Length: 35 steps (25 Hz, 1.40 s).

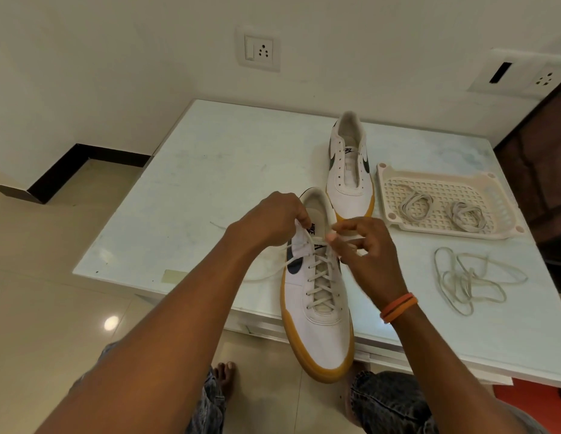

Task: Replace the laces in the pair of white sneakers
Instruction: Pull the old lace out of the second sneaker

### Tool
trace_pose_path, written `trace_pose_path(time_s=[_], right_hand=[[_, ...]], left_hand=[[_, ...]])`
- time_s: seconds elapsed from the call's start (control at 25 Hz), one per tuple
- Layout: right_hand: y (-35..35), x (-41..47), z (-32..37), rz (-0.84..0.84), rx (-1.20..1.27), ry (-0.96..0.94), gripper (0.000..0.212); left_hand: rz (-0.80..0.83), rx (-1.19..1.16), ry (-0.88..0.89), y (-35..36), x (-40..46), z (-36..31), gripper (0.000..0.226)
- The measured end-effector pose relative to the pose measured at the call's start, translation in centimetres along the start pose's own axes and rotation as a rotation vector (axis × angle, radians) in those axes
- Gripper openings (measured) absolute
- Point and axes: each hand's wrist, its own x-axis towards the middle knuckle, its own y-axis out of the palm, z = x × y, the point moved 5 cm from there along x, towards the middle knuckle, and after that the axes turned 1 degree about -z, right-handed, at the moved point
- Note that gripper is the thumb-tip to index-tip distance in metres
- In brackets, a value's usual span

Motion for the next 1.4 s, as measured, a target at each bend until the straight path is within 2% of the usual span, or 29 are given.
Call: trace_pose_path(time_s=[0.08,0.2,0.24,0.28,0.36,0.4,0.44,0.56,0.8,0.92,1.08,1.16,1.2,1.24,1.32,1.4], right_hand=[[1.1,-0.3,0.7,-0.008,-0.377,-0.267,0.019],[1.1,-0.6,1.4,-0.06,-0.456,-0.413,0.007],[0.6,-0.5,1.3,-0.077,-0.408,-0.369,0.006],[-0.3,-0.2,0.8,-0.097,-0.262,-0.22,0.008],[-2.1,0.1,-1.0,-0.092,0.218,0.195,0.01],[-3.0,-0.2,-1.6,-0.102,0.386,0.318,0.008],[-3.9,-0.6,-1.8,-0.123,0.433,0.365,0.005],[-4.6,-1.2,-1.3,-0.133,0.362,0.326,0.003],[0.0,0.0,0.2,-0.034,0.122,0.227,0.011],[-1.6,0.5,-0.1,-0.033,0.165,0.287,0.013],[-6.6,0.3,-2.3,-0.193,0.406,0.49,0.012],[-7.4,0.3,-2.9,-0.235,0.282,0.453,0.01],[-7.0,0.6,-2.7,-0.236,0.169,0.374,0.007],[-6.1,0.7,-2.0,-0.212,0.052,0.267,0.008],[-2.9,0.8,-0.9,-0.097,-0.165,0.063,0.024],[0.1,0.3,-0.6,-0.007,-0.264,-0.007,0.03]], left_hand=[[0.002,0.014,0.004,0.1,0.1,0.0,0.045],[-0.003,0.022,-0.007,0.2,0.2,0.3,0.044],[-0.005,0.021,-0.009,0.1,0.3,0.4,0.045],[-0.005,0.02,-0.009,0.0,0.3,0.4,0.045],[0.0,0.013,-0.01,0.0,0.3,0.6,0.047],[0.005,0.01,-0.011,0.0,0.3,0.7,0.048],[0.013,0.006,-0.01,0.1,0.4,0.7,0.05],[0.03,0.0,-0.011,0.2,0.5,0.7,0.049],[0.032,0.011,0.006,-0.1,0.4,0.4,0.046],[0.036,-0.007,-0.002,-0.2,0.3,0.7,0.051],[0.04,-0.005,0.002,-0.3,0.3,0.7,0.052],[0.039,0.016,0.017,-0.2,0.3,0.5,0.048],[0.04,0.02,0.02,-0.2,0.4,0.5,0.048],[0.043,0.02,0.018,-0.2,0.5,0.5,0.048],[0.054,0.022,0.013,-0.2,0.5,0.5,0.049],[0.058,0.028,0.018,-0.1,0.6,0.4,0.049]])
